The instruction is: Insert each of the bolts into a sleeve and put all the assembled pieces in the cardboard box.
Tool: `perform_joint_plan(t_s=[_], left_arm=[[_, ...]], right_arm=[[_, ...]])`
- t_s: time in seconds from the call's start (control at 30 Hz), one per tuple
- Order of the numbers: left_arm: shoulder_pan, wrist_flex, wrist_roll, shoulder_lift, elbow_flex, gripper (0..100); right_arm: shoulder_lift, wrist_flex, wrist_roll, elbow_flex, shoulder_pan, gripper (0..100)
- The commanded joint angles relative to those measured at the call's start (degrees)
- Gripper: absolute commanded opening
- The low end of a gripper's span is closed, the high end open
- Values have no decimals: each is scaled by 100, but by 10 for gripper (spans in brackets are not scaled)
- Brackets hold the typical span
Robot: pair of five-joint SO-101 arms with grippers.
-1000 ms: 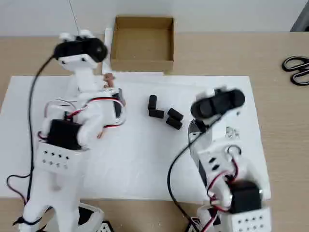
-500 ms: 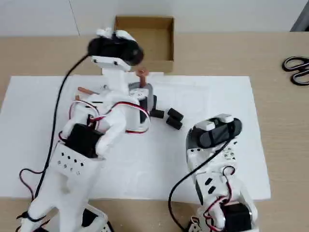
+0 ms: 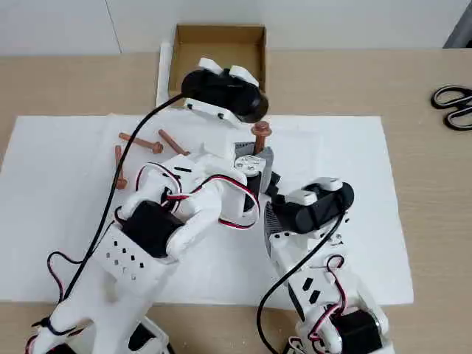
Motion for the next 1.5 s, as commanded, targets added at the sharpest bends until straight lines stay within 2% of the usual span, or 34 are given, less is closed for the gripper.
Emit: perform_joint_plan(t_s=[0.0,0.2,0.37,0.67,0.87,1.23,1.47], left_arm=[[0,-501,360,-220,110,6],[26,-1125,580,-229,822,6],[53,-1389,571,-229,892,6],[492,-1415,563,-413,910,6],[466,-1415,264,-686,1103,6],[484,-1916,246,-703,1525,6],[492,-1829,246,-703,1552,6]], right_arm=[[-66,-259,-202,-53,-22,5],[-66,-277,-325,-44,-22,5],[-66,-277,-325,-35,-22,5],[-66,-277,-325,-26,-22,5],[-66,-277,-325,-26,-22,5],[-66,-277,-325,-26,-31,5],[-66,-277,-325,-26,-31,5]])
